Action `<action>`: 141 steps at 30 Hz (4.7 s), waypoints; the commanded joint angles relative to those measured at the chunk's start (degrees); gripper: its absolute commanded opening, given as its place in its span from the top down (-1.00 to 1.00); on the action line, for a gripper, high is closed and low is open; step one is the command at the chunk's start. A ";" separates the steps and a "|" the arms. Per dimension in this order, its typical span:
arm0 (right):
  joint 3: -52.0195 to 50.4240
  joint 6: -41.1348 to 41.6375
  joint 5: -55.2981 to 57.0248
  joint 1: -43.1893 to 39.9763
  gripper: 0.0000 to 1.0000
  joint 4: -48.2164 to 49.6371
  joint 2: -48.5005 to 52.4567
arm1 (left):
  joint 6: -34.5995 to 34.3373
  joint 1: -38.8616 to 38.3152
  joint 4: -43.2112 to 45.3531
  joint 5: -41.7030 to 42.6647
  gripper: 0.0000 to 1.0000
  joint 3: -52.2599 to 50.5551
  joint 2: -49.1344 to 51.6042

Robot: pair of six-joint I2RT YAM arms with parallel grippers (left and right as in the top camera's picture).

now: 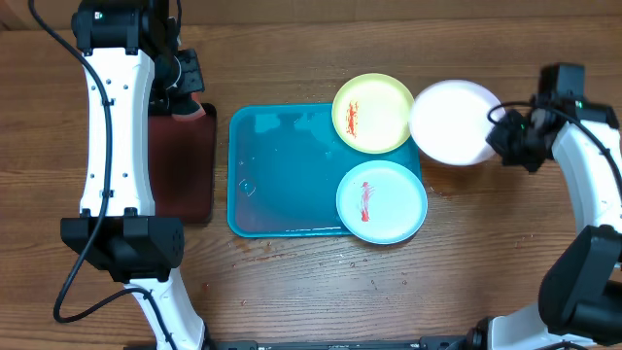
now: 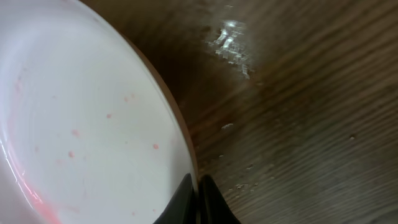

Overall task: Clean dirty plates on tray and stack at the side
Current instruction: 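Carry the white plate right and set it on the table, then move right gripper back and pinch the light blue plate rim, then lower the held sponge onto the light blue plate with left gripper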

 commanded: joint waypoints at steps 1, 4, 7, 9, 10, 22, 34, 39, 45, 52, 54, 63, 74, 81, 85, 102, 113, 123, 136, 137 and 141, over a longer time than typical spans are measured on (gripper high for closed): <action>-5.25 0.79 0.55 -3.19 0.92 4.20 -0.20 | 0.92 0.20 0.22 0.85 0.92 -0.22 -0.46; -9.11 0.79 0.81 -4.55 0.93 8.20 -0.17 | 0.90 0.20 0.22 0.85 0.92 -0.22 -0.46; -11.82 0.79 2.56 -5.20 0.93 11.67 -0.15 | 0.90 0.20 0.17 0.87 0.92 -0.22 -0.46; -12.76 0.74 4.04 -5.35 0.84 13.31 -0.15 | 0.90 0.20 0.15 0.87 0.92 -0.22 -0.46; -12.92 0.74 4.63 -5.35 0.75 13.75 -0.15 | 0.90 0.20 0.15 0.87 0.92 -0.22 -0.46; -7.21 -9.57 -18.10 -4.37 0.56 3.72 -0.17 | 0.92 0.20 0.13 1.07 0.92 -0.22 -0.46; -10.01 -9.73 -17.29 8.59 0.56 -8.92 -0.17 | 0.92 0.20 0.42 3.82 0.91 -0.22 -0.46; -12.28 -5.92 -9.66 13.05 0.56 -8.81 -0.17 | 0.94 0.20 0.35 3.80 0.92 -0.22 -0.46; -14.32 -4.98 -8.02 16.15 0.56 -7.82 -0.17 | 0.94 0.20 0.42 3.80 0.91 -0.22 -0.46; -17.42 -4.00 -8.00 19.76 0.56 -5.46 -0.17 | 0.94 0.20 0.39 3.80 0.92 -0.22 -0.46; -17.73 -3.67 -8.02 20.09 0.56 -5.42 -0.17 | 0.94 0.20 0.39 3.80 0.91 -0.22 -0.46; -17.81 -3.69 -8.96 20.09 0.92 -5.25 -0.17 | 0.94 0.20 0.39 3.80 0.92 -0.22 -0.46; -16.65 -0.57 -17.29 31.08 0.93 8.90 -0.17 | 0.92 0.20 0.35 3.87 0.91 -0.22 -0.46; -16.65 14.69 -5.51 42.18 0.93 24.24 -0.15 | 0.94 0.15 0.09 4.04 0.91 -0.22 -0.46; -16.65 20.31 0.33 45.99 0.93 27.87 -0.15 | 0.92 0.09 0.11 4.04 0.91 -0.22 -0.46; -16.65 20.24 0.09 46.07 0.78 29.51 -0.15 | 0.94 -3.13 0.81 3.80 0.92 -0.22 -0.46; -16.41 15.47 0.13 45.38 0.71 29.62 -0.15 | 0.90 -3.26 0.98 3.93 0.91 -0.22 -0.46; -9.64 6.86 2.23 43.89 0.46 27.06 6.78 | 0.92 -5.51 1.70 3.85 0.92 -0.22 -0.37; -9.22 6.34 2.19 44.17 0.62 27.15 12.57 | 3.54 -7.67 1.90 5.51 0.91 -0.61 1.20; -9.22 6.36 2.03 44.24 0.65 27.15 12.76 | 3.54 -8.07 1.88 5.53 0.91 -0.87 1.49; -9.22 7.02 2.05 44.35 0.81 27.19 12.83 | 4.92 -9.77 1.57 5.53 0.91 -1.49 3.02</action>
